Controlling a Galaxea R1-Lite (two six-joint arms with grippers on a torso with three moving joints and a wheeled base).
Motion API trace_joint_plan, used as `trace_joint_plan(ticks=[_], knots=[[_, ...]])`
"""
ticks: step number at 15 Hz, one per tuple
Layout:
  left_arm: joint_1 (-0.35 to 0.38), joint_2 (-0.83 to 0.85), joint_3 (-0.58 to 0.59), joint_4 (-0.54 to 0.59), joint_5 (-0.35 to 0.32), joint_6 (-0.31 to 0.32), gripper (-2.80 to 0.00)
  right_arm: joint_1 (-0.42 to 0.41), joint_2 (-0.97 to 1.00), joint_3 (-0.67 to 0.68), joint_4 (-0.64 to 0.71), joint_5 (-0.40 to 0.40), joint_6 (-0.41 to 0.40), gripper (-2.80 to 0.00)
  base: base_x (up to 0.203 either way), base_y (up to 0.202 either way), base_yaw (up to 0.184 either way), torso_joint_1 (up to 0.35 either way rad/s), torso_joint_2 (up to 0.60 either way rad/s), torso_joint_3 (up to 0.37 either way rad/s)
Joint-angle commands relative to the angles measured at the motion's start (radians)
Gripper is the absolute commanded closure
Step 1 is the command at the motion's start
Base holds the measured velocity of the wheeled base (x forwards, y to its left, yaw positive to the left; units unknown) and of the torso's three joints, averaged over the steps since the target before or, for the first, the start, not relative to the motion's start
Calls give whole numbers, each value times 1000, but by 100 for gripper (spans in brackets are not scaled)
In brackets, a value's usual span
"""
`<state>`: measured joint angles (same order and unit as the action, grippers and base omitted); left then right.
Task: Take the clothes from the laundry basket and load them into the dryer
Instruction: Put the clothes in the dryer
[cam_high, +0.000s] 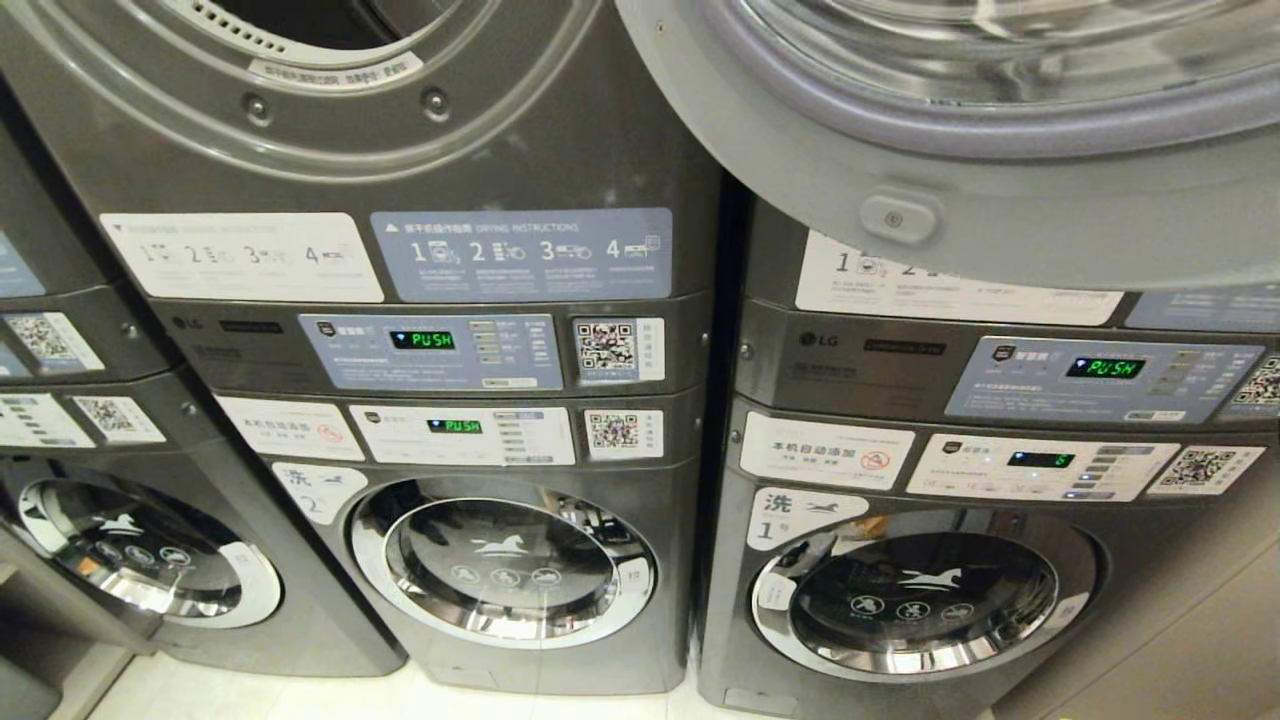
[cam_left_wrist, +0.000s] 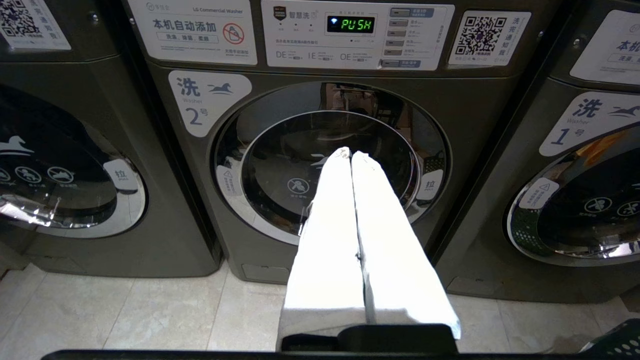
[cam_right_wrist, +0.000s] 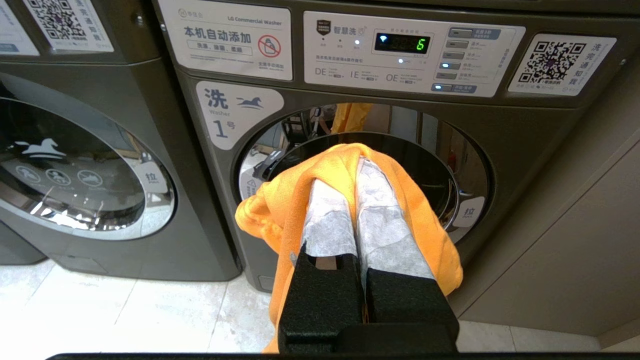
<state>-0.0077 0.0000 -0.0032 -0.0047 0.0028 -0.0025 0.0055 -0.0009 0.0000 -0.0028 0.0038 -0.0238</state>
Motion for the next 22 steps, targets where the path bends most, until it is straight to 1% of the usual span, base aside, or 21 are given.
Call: trace_joint_plan(ticks=[1, 7, 22], knots=[[0, 2, 0, 0, 0, -1, 0, 1, 0, 0, 0, 1, -1, 0, 0, 0, 0, 165, -339, -170], [0, 2, 0, 0, 0, -1, 0, 1, 0, 0, -1, 2, -8, 0, 0, 0, 0, 119, -254, -133], [0, 2, 0, 0, 0, -1, 0, 1, -1, 0, 0, 7, -24, 0, 0, 0, 0, 74, -149, -77]])
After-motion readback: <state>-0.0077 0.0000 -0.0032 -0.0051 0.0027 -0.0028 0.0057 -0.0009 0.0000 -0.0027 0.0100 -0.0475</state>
